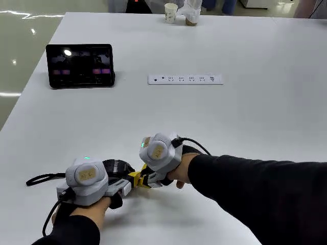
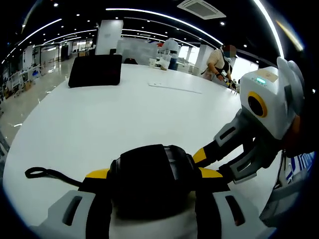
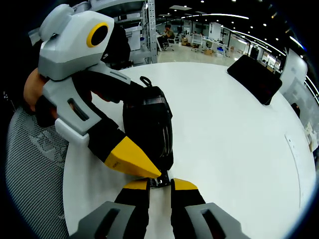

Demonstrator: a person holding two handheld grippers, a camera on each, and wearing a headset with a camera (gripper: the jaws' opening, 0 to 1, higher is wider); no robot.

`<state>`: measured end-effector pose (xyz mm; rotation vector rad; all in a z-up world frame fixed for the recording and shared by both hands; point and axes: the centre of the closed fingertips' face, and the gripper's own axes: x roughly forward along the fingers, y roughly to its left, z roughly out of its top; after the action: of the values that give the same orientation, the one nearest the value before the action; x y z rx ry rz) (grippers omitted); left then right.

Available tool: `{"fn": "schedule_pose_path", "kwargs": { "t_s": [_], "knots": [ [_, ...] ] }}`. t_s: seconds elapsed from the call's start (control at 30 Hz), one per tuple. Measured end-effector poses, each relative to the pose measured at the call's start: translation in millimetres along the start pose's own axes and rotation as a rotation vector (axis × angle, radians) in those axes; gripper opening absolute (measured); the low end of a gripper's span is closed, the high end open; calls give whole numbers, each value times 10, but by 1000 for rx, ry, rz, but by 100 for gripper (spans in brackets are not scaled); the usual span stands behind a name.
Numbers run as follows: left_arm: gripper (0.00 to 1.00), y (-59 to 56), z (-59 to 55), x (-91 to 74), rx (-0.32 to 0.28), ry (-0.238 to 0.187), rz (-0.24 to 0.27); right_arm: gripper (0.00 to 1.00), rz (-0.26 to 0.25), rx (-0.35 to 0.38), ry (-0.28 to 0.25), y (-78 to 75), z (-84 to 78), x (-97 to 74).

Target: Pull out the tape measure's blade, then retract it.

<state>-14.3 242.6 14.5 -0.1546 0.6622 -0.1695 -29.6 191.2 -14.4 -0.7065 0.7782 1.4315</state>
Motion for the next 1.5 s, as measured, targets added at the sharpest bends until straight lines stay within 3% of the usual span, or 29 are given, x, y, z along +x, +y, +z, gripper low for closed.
{"fn": "schedule_pose_path", "kwargs": {
  "t_s": [0.2, 0.57, 0.73, 0.97, 1.13, 1.2, 1.23, 1.27, 1.5],
  "knots": [
    [63, -15, 3, -45, 11, 15, -29, 13, -14, 0, -6, 18, -13, -91],
    [91, -107, -41, -144, 97, 51, -152, 17, -64, 38, -69, 28, -131, -410],
    [99, -27, -3, -183, 110, 37, -150, 22, -87, 85, -111, 23, -209, -605],
    [99, -15, 4, -278, 152, 44, -202, 27, -125, 132, -144, -7, -375, -867],
    [99, -2, -1, -362, 168, 70, -226, 31, -157, 132, -138, -32, -542, -1034],
    [99, 15, -36, -387, 158, 94, -241, 32, -165, 141, -137, -37, -596, -1087],
    [99, 5, -99, -427, 146, 139, -260, 33, -170, 148, -140, -33, -626, -1131],
    [99, 30, -102, -435, 154, 146, -251, 34, -174, 153, -143, -32, -645, -1159],
    [99, 51, -77, -556, 194, 137, -294, 40, -199, 187, -154, -20, -816, -1350]
  ]
}}
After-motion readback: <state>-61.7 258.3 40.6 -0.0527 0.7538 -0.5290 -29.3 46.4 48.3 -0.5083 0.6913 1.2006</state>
